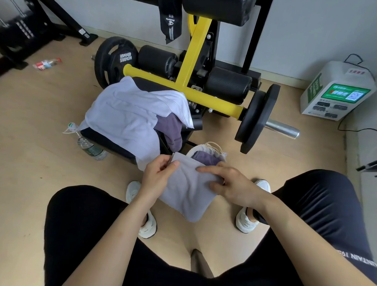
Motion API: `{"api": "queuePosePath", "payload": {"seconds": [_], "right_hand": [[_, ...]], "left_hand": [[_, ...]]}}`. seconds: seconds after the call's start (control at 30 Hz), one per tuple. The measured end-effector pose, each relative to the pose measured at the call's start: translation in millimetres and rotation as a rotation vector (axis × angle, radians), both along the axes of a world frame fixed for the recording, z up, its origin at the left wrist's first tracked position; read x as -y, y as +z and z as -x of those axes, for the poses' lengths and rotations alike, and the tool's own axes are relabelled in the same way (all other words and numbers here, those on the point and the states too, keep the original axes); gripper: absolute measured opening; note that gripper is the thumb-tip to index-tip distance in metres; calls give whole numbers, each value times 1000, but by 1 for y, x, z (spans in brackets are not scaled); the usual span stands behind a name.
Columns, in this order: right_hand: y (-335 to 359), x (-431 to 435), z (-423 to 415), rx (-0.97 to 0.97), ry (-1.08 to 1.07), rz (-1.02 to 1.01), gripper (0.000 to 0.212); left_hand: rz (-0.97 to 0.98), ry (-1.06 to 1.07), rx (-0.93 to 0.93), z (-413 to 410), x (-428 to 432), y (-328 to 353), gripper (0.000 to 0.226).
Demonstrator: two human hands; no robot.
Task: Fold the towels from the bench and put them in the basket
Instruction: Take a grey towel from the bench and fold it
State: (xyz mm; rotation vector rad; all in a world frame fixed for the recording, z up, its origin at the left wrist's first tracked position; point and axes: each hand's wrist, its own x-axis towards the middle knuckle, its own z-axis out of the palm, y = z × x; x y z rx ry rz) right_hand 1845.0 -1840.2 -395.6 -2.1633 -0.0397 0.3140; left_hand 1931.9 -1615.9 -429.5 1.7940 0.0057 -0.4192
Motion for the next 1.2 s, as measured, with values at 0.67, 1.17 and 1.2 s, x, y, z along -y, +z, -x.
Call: {"api": "queuePosePath", "payload": {"seconds": [0.67,1.17,1.2], "right_hand": [[16,-12,-3,-377,-558,-679,41],[20,13,-6,-191,-684,-674,17],[20,15,-6,-207,-700,-713,15]], "left_hand": [[-301,-445,643,38,19,8,39],[-319,-573,410,18,-8,15,89],[-294,-550,399,20,-6,15,89]]}}
